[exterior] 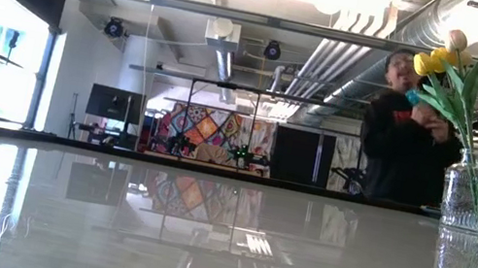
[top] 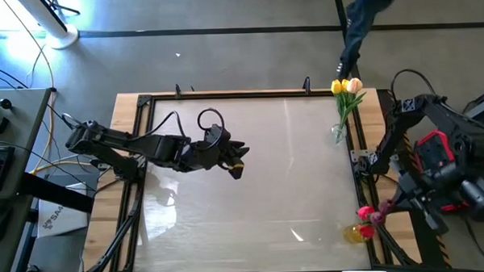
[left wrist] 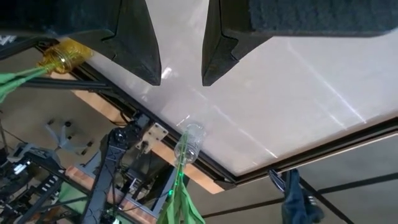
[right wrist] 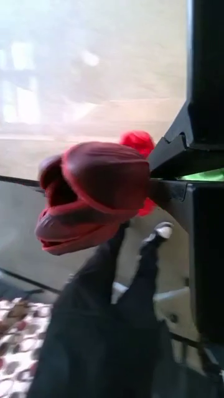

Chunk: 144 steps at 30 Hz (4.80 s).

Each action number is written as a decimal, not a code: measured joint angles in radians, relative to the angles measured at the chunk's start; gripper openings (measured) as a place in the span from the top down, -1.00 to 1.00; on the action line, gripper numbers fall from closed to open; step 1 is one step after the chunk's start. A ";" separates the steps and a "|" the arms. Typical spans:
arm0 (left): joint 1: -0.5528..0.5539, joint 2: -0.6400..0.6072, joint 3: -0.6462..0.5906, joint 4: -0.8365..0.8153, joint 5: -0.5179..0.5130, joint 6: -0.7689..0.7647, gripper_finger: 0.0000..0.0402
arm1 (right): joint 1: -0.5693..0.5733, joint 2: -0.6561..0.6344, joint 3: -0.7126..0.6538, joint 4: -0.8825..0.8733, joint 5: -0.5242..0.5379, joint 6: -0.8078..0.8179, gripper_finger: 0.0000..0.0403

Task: Sort flowers into vase by color
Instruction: Put the dark red tulip into the yellow vase, then return to Home Position

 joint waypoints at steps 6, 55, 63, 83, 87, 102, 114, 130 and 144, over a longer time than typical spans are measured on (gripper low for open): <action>0.029 0.000 0.000 0.018 0.022 0.002 0.49 | 0.000 0.030 0.000 0.006 -0.118 0.007 0.90; 0.241 -0.327 -0.035 -0.018 0.306 0.588 1.00 | -0.552 -0.100 0.000 0.196 0.496 -0.378 0.99; 0.417 -0.495 -0.221 0.109 0.609 0.621 1.00 | -0.836 0.037 0.000 0.431 0.303 -0.584 1.00; 0.483 -0.981 -0.613 0.234 0.713 0.503 1.00 | -1.186 -0.013 -0.365 1.159 -0.096 -1.041 1.00; 0.482 -1.030 -0.661 0.218 0.760 0.473 1.00 | -1.216 -0.072 -0.486 1.317 -0.140 -1.139 1.00; 0.481 -1.084 -0.793 0.228 0.703 0.505 1.00 | -1.287 -0.099 -0.544 1.321 -0.176 -1.305 1.00; 0.481 -1.304 -0.953 0.356 0.721 0.666 1.00 | -1.320 -0.304 -0.953 1.779 -0.283 -1.345 1.00; 0.497 -1.303 -1.104 0.484 0.748 0.690 1.00 | -1.458 -0.545 -1.308 1.965 -0.481 -1.214 1.00; 0.539 -1.366 -1.111 0.401 0.745 0.759 1.00 | -1.604 -0.868 -1.309 1.667 -0.550 -1.257 1.00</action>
